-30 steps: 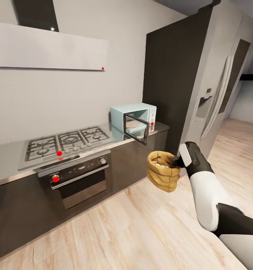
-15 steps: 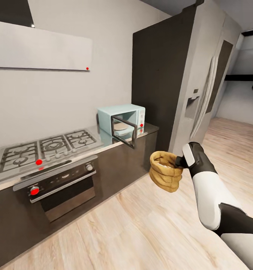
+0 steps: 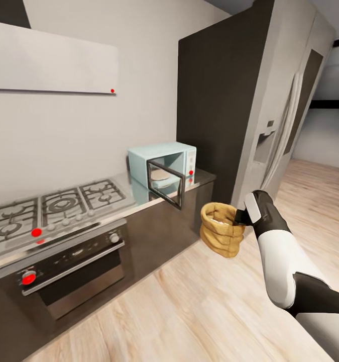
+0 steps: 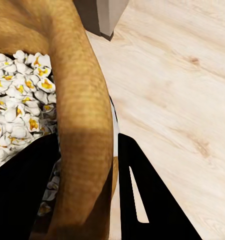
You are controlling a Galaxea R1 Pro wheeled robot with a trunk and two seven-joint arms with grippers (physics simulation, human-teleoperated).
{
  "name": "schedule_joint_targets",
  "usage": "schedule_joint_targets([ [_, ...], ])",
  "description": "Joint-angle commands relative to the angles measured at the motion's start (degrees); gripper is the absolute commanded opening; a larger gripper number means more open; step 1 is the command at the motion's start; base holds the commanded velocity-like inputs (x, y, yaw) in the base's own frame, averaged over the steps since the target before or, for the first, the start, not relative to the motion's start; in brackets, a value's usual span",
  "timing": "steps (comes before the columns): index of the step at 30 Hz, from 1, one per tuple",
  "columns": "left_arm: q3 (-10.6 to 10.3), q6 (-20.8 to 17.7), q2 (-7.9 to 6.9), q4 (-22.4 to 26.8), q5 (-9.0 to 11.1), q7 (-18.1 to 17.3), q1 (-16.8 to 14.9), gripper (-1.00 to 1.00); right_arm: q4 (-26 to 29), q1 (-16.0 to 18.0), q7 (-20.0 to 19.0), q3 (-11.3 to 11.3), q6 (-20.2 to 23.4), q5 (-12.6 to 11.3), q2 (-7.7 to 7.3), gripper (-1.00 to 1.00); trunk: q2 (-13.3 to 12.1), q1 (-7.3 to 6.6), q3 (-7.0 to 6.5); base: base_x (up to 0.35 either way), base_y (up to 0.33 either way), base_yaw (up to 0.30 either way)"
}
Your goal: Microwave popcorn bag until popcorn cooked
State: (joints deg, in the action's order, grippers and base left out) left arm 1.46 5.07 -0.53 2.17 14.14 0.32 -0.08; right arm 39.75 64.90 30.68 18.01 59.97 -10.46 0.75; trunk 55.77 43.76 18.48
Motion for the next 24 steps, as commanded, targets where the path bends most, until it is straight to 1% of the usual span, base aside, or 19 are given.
schedule_joint_targets([
  [1, 0.12, 0.11, 0.02, 0.03, 0.13, 0.03, -0.01, 1.00, 0.07, 0.05, 0.61, 0.18, 0.03, -0.62, 0.05, -1.00, 0.04, 0.04, 0.07, 0.315, 0.000, 0.000],
  [8, 0.12, 0.12, 0.04, 0.03, 0.10, 0.03, -0.02, 1.00, 0.07, 0.05, 0.61, 0.17, 0.03, -0.62, 0.04, -1.00, 0.04, 0.04, 0.07, 0.315, -0.090, 0.000],
  [24, 0.12, 0.15, 0.05, 0.03, 0.09, 0.03, -0.01, 1.00, 0.33, 0.05, 0.61, 0.18, 0.03, -0.45, -0.06, -1.00, 0.04, 0.04, 0.07, 0.309, -0.177, 0.000],
])
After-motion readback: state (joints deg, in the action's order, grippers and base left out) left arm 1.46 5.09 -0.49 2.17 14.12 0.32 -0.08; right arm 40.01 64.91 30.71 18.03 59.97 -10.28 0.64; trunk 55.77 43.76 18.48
